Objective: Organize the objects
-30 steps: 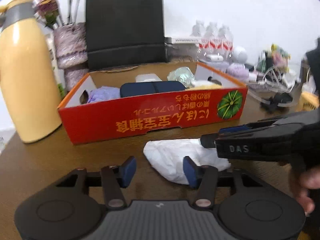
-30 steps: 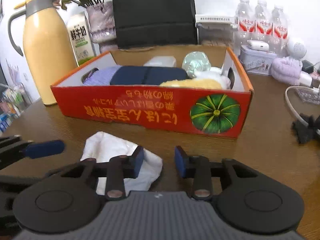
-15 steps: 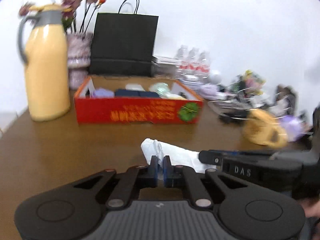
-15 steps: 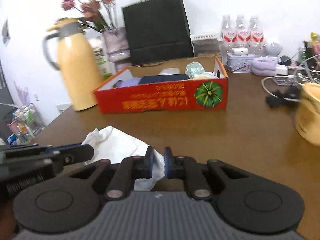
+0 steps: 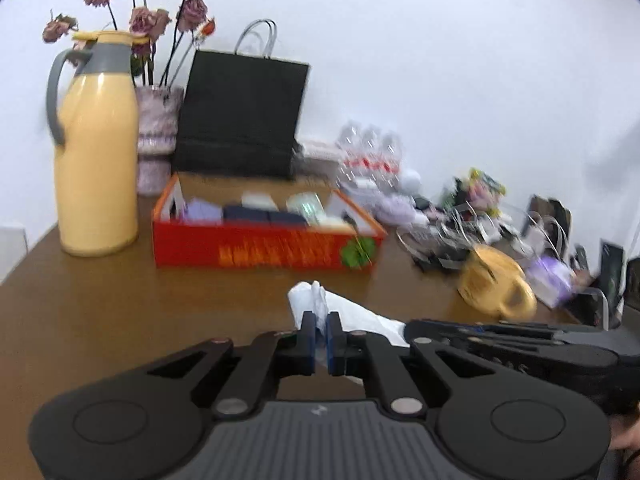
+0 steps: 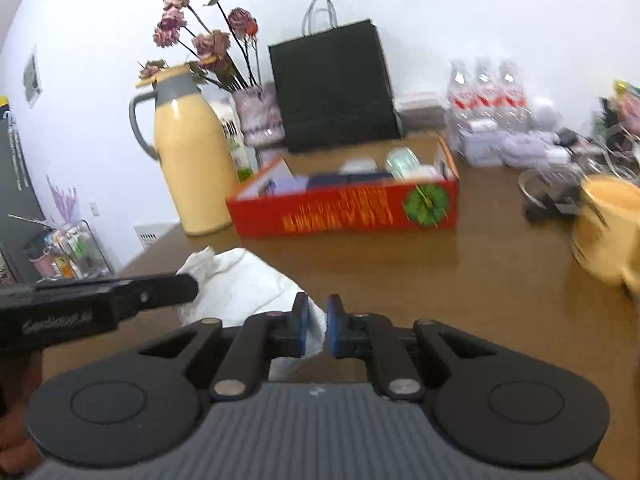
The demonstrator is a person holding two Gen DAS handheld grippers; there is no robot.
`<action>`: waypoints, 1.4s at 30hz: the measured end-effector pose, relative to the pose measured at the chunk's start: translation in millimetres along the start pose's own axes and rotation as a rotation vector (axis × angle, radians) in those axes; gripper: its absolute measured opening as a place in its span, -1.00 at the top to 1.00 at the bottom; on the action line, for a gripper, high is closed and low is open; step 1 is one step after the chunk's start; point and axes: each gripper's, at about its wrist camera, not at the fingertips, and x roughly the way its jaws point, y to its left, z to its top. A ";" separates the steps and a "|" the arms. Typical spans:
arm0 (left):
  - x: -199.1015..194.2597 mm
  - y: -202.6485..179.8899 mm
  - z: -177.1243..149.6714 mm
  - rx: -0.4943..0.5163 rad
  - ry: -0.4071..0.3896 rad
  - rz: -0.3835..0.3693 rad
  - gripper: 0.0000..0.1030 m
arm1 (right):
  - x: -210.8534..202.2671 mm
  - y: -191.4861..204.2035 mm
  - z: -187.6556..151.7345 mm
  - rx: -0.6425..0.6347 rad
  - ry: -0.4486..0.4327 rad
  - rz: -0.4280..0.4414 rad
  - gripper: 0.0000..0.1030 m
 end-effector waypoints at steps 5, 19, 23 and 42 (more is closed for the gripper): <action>91.1 46.0 95.8 -0.063 -0.020 0.042 0.93 | 91.4 -17.4 98.0 0.013 -0.046 0.032 0.80; 296.9 165.7 166.9 -0.306 0.164 0.299 0.46 | 409.0 -27.3 219.8 0.024 0.313 -0.016 0.69; 287.1 168.3 166.6 -0.299 0.146 0.281 0.05 | 405.2 -35.8 217.0 0.036 0.269 -0.035 -0.18; -18.1 9.3 35.5 0.122 -0.151 0.151 -1.00 | -14.4 -49.0 82.5 0.057 -0.148 -0.042 -1.00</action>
